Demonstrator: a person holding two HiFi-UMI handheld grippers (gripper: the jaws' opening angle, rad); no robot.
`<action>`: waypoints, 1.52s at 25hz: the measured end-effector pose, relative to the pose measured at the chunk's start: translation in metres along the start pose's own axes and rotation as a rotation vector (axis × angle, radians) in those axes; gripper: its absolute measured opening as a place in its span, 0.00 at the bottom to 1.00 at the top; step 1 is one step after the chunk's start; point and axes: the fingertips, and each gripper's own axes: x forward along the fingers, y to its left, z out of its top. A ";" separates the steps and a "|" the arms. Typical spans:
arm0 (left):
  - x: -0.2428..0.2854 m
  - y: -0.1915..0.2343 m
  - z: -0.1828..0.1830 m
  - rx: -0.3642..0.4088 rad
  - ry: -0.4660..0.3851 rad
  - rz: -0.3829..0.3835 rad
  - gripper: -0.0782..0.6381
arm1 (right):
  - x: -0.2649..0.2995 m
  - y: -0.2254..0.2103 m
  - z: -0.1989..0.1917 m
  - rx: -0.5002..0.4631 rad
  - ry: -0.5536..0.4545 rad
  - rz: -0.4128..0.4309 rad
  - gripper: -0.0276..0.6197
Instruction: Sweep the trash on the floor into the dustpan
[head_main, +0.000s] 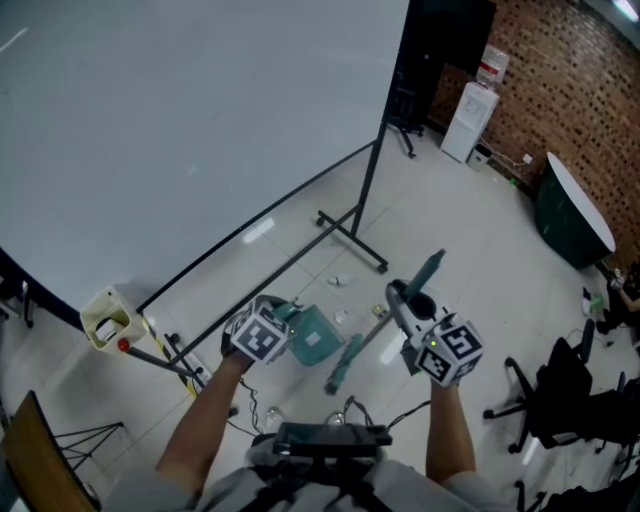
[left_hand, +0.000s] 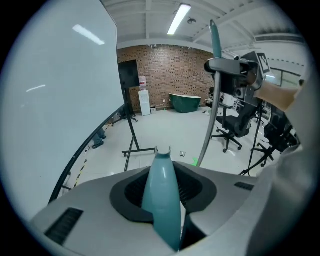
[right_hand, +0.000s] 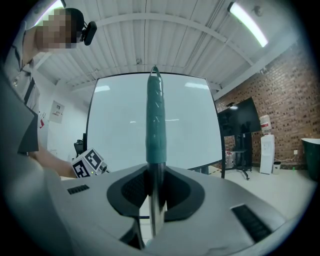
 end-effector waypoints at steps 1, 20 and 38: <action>-0.001 -0.002 0.004 0.004 -0.005 -0.001 0.27 | -0.001 -0.001 0.001 -0.001 -0.003 -0.001 0.12; -0.004 -0.020 0.045 0.022 -0.039 -0.039 0.27 | -0.004 -0.007 0.008 -0.006 -0.020 -0.023 0.12; -0.001 -0.016 0.042 0.025 -0.019 -0.034 0.27 | -0.002 -0.007 0.005 -0.001 -0.015 -0.028 0.12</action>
